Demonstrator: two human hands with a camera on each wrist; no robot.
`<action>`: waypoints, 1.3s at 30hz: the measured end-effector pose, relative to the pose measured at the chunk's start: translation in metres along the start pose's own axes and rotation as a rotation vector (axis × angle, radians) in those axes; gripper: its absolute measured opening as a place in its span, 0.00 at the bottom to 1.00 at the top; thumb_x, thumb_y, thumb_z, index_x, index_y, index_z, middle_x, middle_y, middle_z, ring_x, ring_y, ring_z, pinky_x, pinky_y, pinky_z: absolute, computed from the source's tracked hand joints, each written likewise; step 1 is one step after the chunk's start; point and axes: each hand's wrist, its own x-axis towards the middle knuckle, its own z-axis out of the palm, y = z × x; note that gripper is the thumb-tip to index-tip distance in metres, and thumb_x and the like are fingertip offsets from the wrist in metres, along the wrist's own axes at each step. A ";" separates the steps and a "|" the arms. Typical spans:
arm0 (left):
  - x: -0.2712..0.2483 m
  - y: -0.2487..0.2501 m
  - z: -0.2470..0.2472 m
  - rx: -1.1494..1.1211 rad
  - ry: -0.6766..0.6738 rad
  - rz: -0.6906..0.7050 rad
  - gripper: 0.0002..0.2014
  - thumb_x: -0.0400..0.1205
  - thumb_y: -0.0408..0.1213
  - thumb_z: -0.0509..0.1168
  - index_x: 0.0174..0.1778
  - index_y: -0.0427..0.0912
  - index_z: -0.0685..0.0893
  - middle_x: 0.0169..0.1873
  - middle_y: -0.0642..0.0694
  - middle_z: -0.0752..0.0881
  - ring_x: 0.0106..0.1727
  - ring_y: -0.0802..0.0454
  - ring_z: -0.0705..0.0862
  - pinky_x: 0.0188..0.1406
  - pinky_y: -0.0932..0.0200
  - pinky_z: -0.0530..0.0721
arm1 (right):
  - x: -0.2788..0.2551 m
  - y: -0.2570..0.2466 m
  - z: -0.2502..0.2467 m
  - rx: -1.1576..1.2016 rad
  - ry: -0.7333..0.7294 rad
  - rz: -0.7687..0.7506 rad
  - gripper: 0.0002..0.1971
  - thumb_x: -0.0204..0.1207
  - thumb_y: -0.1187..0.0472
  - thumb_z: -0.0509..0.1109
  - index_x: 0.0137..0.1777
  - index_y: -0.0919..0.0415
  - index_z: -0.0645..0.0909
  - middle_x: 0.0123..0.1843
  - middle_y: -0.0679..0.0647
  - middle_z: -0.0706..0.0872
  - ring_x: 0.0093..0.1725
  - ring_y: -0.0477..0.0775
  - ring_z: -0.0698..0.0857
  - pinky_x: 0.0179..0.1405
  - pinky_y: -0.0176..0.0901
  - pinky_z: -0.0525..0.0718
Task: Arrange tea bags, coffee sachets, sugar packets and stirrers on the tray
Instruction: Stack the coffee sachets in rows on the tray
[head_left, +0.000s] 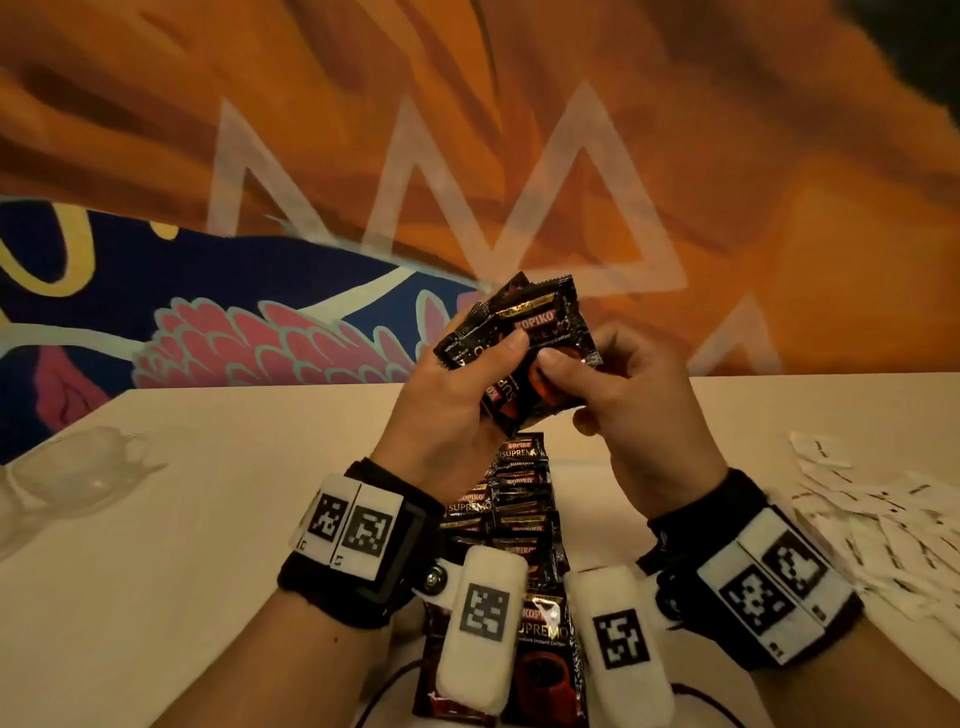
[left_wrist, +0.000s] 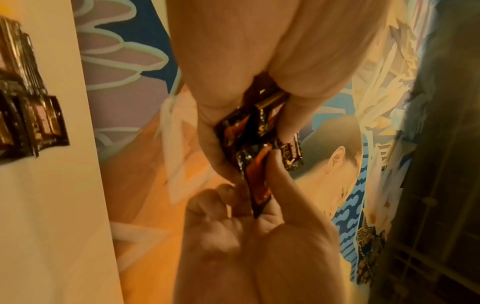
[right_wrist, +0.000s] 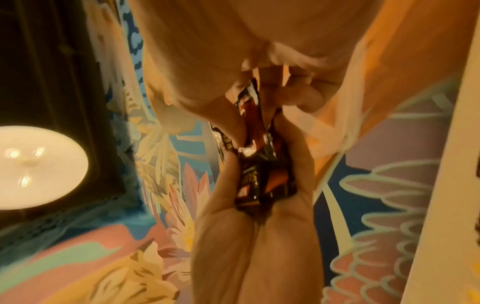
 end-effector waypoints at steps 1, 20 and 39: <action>0.001 0.001 -0.002 0.009 0.007 0.005 0.20 0.82 0.31 0.62 0.72 0.39 0.74 0.65 0.30 0.81 0.63 0.34 0.83 0.56 0.40 0.86 | 0.000 -0.001 -0.001 -0.057 -0.018 -0.019 0.09 0.72 0.64 0.76 0.36 0.57 0.78 0.35 0.51 0.83 0.33 0.43 0.81 0.26 0.29 0.73; -0.002 0.051 -0.040 0.009 0.322 0.045 0.18 0.81 0.27 0.64 0.68 0.36 0.77 0.58 0.34 0.86 0.53 0.34 0.89 0.44 0.45 0.88 | -0.041 0.015 -0.020 -0.486 -0.503 0.536 0.09 0.72 0.66 0.77 0.46 0.63 0.78 0.22 0.49 0.83 0.24 0.49 0.81 0.29 0.44 0.83; -0.006 0.055 -0.037 0.014 0.291 0.039 0.20 0.81 0.25 0.64 0.70 0.35 0.73 0.56 0.33 0.86 0.47 0.35 0.90 0.42 0.45 0.89 | -0.069 0.028 -0.007 -1.231 -0.707 0.378 0.15 0.70 0.51 0.77 0.39 0.51 0.70 0.39 0.49 0.80 0.37 0.50 0.78 0.37 0.46 0.81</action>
